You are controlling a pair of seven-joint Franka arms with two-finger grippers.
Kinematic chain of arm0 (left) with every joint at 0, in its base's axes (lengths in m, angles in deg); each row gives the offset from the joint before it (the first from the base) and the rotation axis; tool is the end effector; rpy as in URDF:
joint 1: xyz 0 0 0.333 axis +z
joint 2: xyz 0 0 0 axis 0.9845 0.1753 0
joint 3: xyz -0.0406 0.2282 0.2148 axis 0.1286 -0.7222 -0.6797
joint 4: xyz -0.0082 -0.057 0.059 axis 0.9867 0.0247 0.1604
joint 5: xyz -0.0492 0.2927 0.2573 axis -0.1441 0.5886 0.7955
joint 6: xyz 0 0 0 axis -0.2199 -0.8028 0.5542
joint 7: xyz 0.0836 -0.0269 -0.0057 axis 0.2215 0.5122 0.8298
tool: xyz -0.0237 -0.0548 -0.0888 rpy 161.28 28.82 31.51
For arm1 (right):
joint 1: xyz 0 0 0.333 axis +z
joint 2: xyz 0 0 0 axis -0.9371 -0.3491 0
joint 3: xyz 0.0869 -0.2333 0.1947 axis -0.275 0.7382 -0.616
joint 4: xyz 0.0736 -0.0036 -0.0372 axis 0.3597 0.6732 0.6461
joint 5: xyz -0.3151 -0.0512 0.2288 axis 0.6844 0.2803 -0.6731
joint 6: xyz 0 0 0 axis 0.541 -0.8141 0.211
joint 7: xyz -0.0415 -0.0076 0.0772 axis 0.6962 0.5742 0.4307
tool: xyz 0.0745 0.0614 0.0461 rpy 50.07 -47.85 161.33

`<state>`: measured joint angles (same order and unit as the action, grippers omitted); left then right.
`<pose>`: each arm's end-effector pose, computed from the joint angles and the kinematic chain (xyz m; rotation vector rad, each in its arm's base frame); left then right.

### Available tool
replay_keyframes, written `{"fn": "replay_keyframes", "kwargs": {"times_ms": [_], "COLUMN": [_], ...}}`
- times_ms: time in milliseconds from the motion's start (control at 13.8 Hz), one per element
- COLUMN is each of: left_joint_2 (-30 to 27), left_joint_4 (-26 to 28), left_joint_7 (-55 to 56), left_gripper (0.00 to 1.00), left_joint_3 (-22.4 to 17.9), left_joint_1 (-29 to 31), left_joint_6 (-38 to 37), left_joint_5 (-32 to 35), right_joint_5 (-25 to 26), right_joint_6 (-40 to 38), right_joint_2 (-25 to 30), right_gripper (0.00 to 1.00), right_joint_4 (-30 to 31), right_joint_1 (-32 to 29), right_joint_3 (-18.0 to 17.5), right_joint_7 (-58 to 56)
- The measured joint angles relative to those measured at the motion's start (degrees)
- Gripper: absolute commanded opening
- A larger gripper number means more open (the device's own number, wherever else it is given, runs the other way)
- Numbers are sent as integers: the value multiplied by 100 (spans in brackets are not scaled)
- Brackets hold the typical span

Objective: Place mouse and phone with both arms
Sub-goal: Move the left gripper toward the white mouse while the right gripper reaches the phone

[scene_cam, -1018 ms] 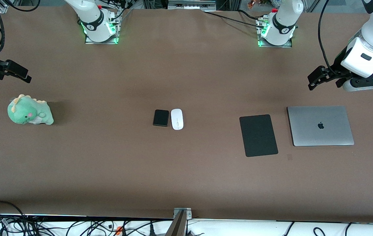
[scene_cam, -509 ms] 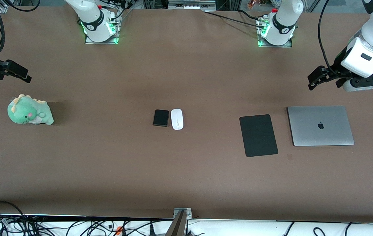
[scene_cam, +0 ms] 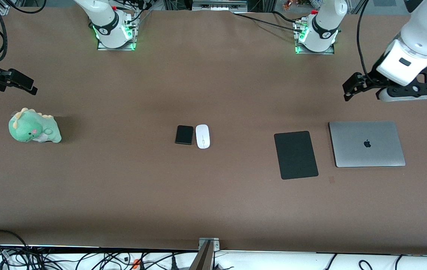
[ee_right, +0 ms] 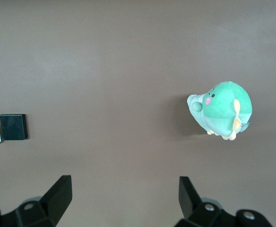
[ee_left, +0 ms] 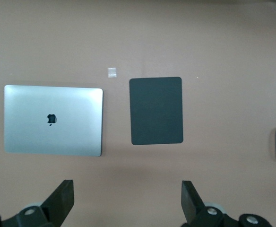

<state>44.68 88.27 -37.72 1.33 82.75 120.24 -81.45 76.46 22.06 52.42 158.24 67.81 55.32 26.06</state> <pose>0.5415 -0.1091 0.5910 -3.1381 -0.1149 -0.0733 0.5528 -0.0173 0.5991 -3.1192 0.1862 0.0485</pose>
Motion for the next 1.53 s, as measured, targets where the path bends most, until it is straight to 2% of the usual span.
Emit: {"fn": "replay_keyframes", "kwargs": {"times_ms": [582,800,1018,1164,1527], "left_joint_2": [999,1143,1288,1599,2938], "left_joint_4": [-150,-281,-293,-350,-967], "left_joint_7": [-3,17,673,1235,2758], "left_gripper": [100,100,100,100,100], "left_joint_3": [128,210,272,287,300], "left_joint_1": [-17,-126,-749,-1242,-2079], "left_joint_6": [-252,-298,-255,130,1196], "left_joint_5": [0,-41,-70,-73,-92], "right_joint_5": [1,1,2,0,-82], "right_joint_6": [1,5,87,383,987], "right_joint_2": [-431,-759,-1097,-1323,-1777], "right_gripper": [100,100,100,100,100], "right_joint_4": [20,21,25,45,157], "right_joint_1": [13,13,10,11,53], "right_joint_3": [-49,-49,-47,-48,-75], "right_joint_7": [-5,-3,-1,6,137]}}
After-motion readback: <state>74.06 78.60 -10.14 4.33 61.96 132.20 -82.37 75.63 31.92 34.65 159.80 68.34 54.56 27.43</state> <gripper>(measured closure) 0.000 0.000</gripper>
